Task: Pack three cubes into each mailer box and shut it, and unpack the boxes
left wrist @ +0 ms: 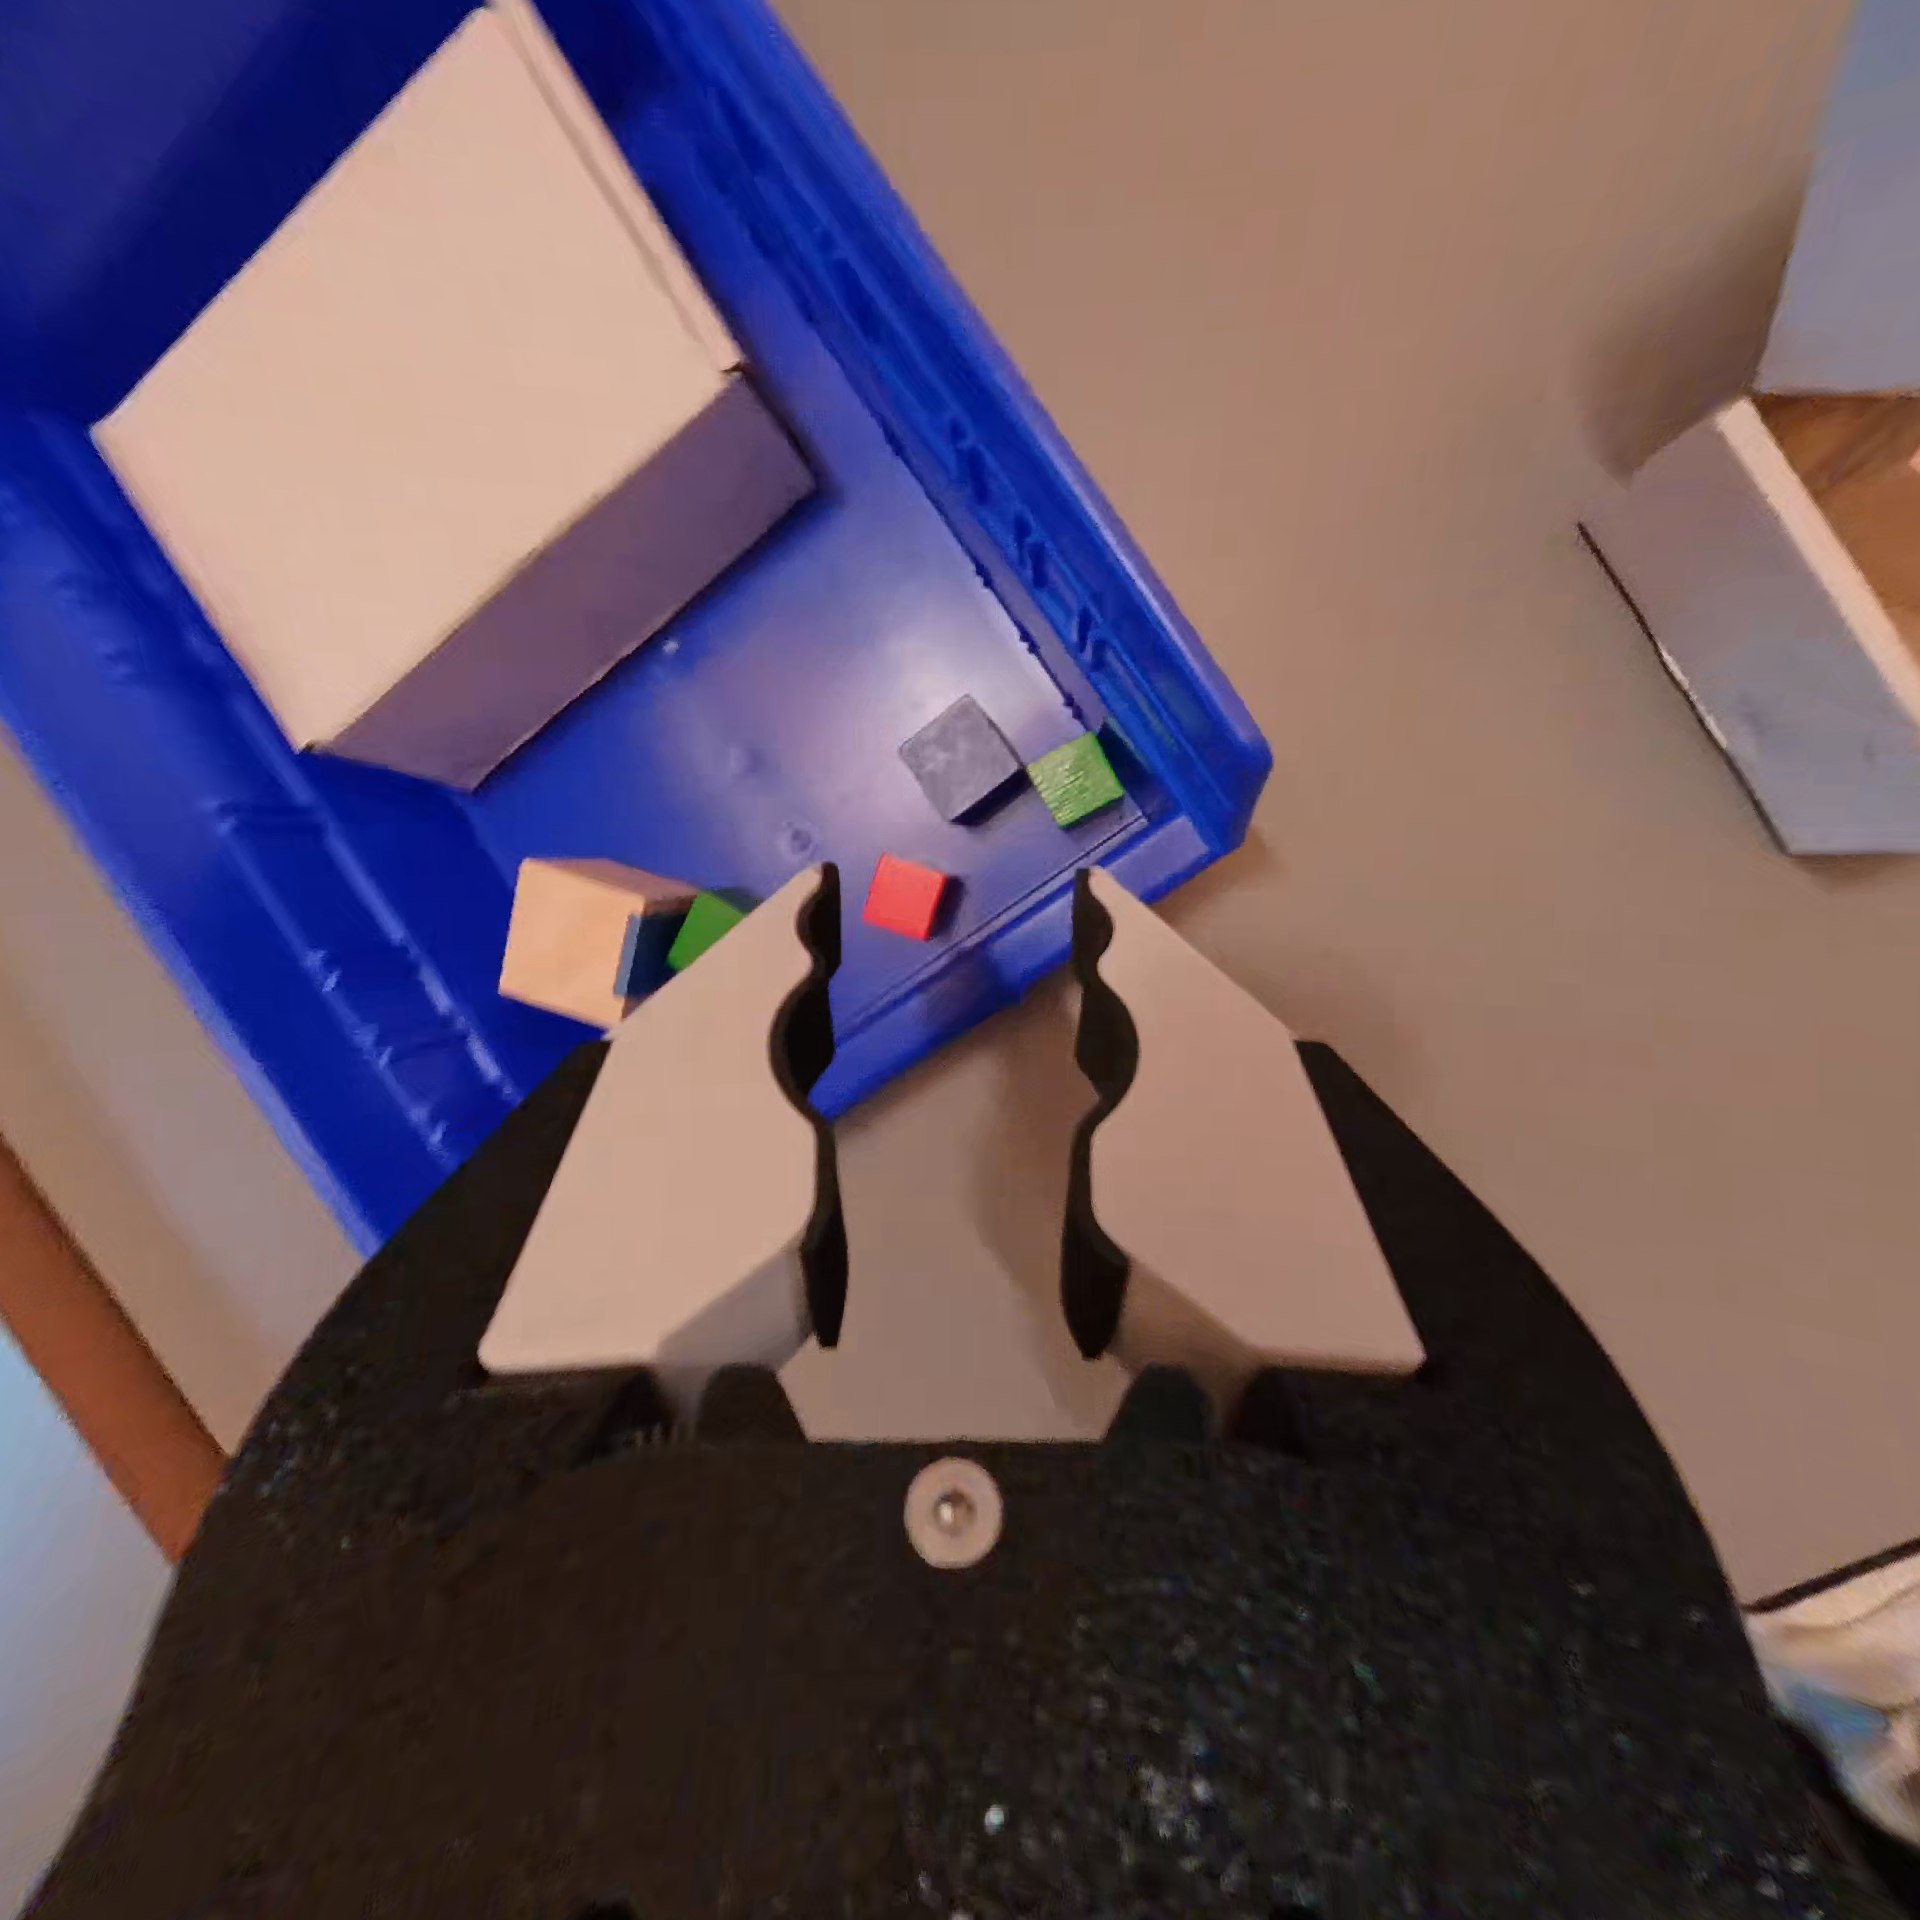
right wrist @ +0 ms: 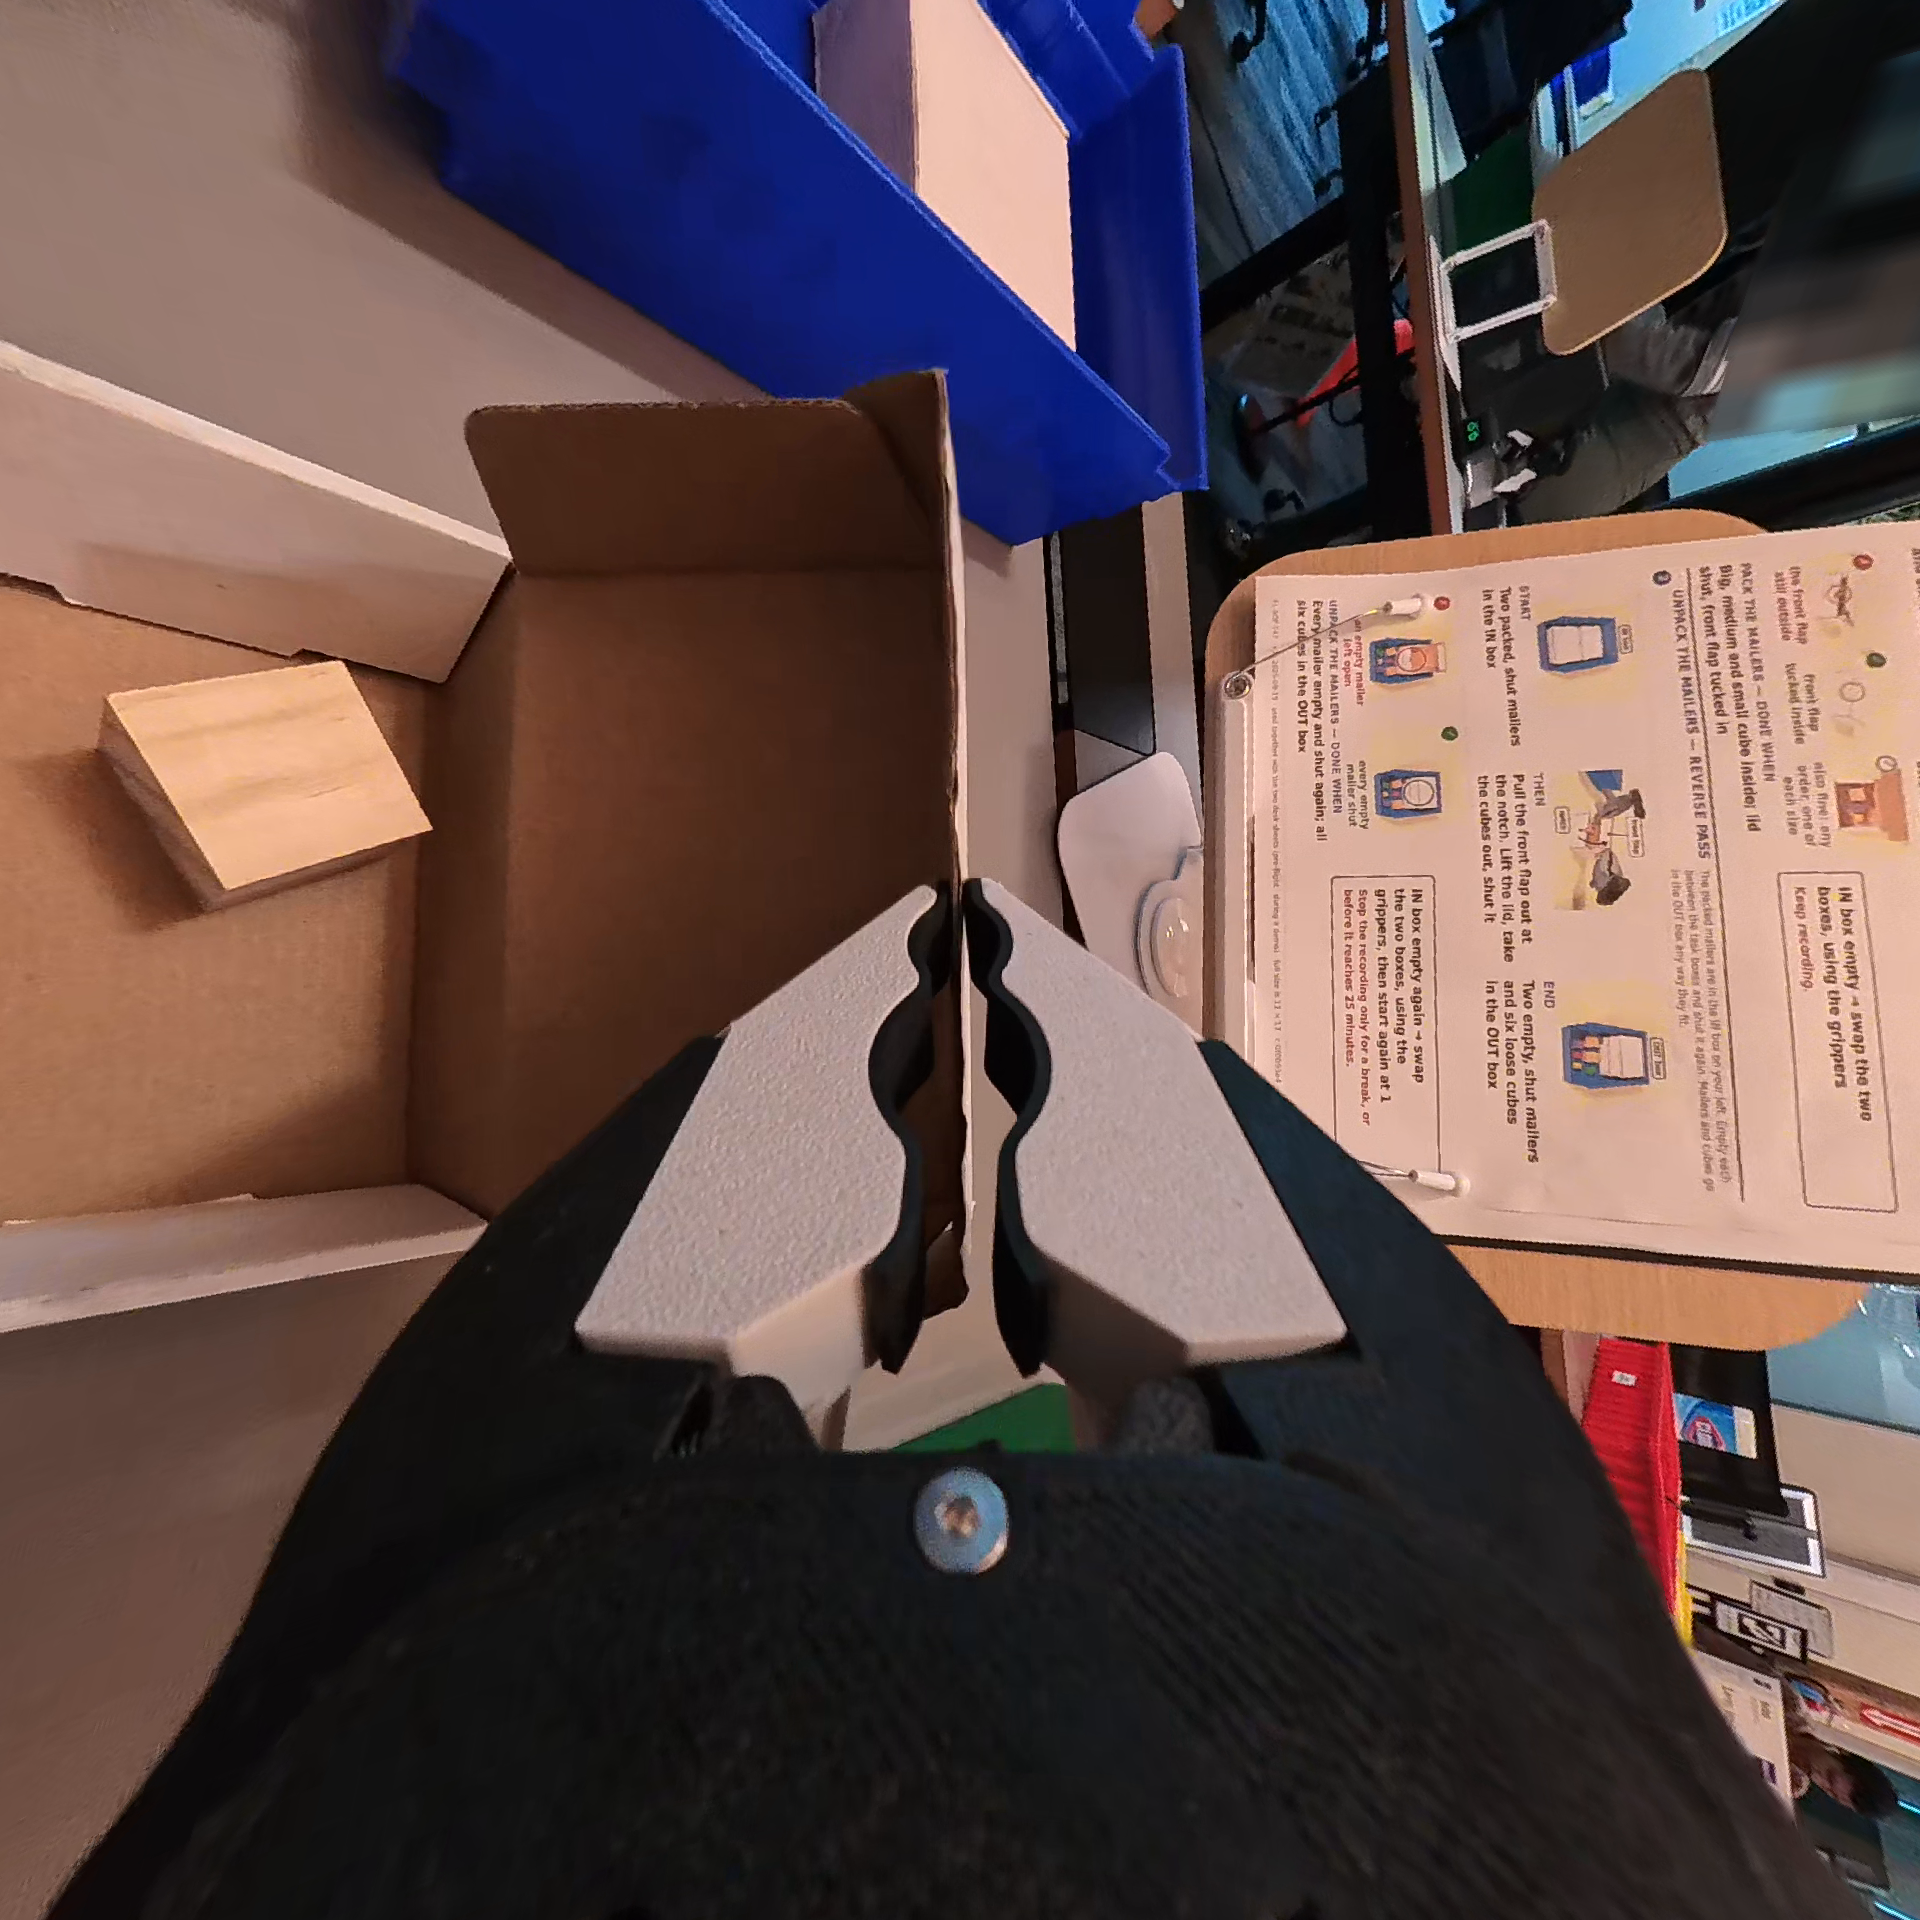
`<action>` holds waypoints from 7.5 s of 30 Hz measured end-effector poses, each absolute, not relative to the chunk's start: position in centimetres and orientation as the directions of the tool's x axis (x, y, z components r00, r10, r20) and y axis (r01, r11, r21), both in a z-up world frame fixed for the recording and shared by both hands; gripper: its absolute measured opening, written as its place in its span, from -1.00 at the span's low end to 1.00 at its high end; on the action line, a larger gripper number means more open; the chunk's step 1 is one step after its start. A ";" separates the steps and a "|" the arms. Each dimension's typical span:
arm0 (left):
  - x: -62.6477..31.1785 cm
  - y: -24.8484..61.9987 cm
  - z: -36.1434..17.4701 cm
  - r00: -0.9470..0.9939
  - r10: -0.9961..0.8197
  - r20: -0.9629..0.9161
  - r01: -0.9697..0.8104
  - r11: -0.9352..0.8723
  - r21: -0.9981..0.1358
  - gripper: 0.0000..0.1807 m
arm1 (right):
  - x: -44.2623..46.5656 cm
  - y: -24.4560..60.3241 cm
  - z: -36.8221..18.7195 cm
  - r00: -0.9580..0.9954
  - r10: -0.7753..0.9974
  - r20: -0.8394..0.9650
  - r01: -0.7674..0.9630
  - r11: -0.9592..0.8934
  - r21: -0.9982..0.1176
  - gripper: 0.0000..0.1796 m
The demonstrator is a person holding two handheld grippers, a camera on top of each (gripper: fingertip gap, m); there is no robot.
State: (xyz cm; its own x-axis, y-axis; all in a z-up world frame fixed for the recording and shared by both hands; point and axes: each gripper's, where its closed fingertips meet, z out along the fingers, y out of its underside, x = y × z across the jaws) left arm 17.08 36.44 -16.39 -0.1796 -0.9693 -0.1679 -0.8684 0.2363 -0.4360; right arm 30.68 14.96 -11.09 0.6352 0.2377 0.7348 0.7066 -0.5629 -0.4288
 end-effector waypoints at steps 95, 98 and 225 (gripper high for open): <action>18.3 37.3 -19.5 0.074 -0.978 0.197 -0.994 -0.087 -0.062 -0.72 | 30.5 14.6 -11.5 0.574 0.286 0.768 0.728 -0.608 -0.318 -1.00; 18.5 35.6 -15.7 -0.055 -0.979 0.197 -0.986 0.022 -0.167 -0.72 | 30.5 14.6 -11.5 0.572 0.286 0.769 0.728 -0.609 -0.316 -1.00; 22.6 17.1 -18.2 -0.433 -0.892 -0.129 -0.369 0.306 -0.877 -1.00 | 17.5 5.6 -20.4 0.528 -0.034 0.849 0.659 -0.614 -0.435 -0.90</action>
State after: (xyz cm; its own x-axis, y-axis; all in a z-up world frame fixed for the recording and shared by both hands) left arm 22.61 17.12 -18.24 -0.4331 -0.8920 -0.1293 -0.3692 0.3064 -0.8774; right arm 17.47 5.61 -20.44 0.5280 -0.0337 0.8486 0.6592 -0.6137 -0.4345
